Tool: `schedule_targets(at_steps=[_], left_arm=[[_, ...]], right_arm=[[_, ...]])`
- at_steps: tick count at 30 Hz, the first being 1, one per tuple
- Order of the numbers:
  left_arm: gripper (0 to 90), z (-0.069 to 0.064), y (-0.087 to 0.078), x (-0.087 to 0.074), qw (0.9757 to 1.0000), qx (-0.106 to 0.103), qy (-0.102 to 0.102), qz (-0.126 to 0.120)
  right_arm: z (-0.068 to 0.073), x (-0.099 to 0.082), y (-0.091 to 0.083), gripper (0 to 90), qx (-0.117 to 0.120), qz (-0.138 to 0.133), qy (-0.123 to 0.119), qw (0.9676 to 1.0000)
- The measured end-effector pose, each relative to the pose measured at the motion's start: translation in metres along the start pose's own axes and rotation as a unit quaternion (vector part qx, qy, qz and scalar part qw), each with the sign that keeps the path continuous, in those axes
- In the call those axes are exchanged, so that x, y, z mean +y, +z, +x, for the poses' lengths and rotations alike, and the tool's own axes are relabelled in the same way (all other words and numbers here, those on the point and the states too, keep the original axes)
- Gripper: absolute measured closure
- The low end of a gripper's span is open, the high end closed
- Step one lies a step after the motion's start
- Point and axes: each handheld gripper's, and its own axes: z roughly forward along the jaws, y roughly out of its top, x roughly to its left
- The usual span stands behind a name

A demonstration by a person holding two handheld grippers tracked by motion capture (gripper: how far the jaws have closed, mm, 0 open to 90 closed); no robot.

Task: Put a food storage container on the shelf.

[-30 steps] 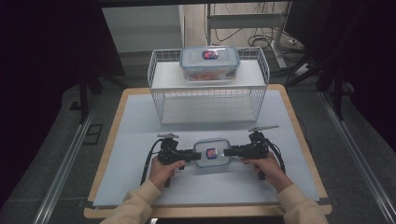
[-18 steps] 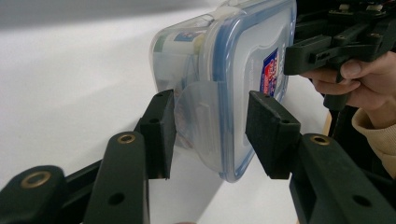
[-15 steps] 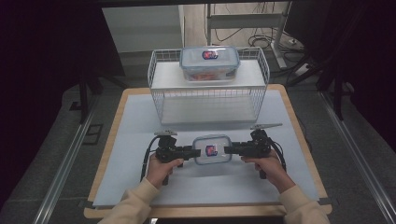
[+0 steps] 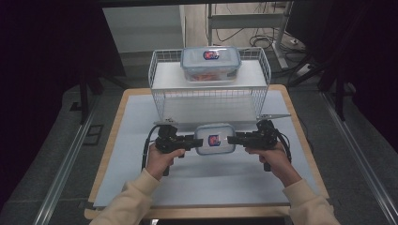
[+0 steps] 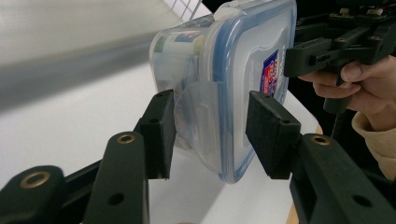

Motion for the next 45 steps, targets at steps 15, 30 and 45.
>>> schedule_targets(at_steps=[15,30,45], left_arm=[[53.9,-0.007,-0.018,0.041,0.9996,0.001,0.016,-0.024],[53.9,-0.014,-0.031,0.082,0.9987,0.006,0.035,-0.038],[54.0,-0.013,-0.042,0.116,0.9977,0.010,0.045,-0.049]], right_arm=[[0.014,0.044,-0.011,52.5,-0.007,-0.021,-0.021,0.9995],[0.023,0.084,-0.022,52.4,-0.011,-0.038,-0.036,0.9986],[0.026,0.118,-0.025,52.4,-0.011,-0.049,-0.048,0.9976]])
